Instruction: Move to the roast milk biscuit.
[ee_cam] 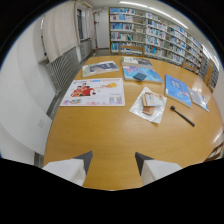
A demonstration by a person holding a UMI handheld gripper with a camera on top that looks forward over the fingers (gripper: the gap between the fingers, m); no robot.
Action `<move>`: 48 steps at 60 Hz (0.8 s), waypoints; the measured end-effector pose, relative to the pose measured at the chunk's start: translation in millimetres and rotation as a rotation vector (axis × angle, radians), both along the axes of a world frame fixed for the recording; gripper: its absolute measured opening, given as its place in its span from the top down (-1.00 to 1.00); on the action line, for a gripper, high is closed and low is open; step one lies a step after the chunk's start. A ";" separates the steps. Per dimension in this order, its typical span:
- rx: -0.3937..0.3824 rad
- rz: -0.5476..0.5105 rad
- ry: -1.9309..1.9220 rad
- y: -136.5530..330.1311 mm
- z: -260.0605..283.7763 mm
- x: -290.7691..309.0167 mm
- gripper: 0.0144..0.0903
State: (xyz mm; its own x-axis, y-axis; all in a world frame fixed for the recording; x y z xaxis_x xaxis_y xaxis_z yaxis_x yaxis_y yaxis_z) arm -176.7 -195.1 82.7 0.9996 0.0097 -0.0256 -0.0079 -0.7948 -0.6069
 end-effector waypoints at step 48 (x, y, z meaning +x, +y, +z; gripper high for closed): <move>-0.005 -0.023 -0.041 32.3 -3.0 100.2 -0.85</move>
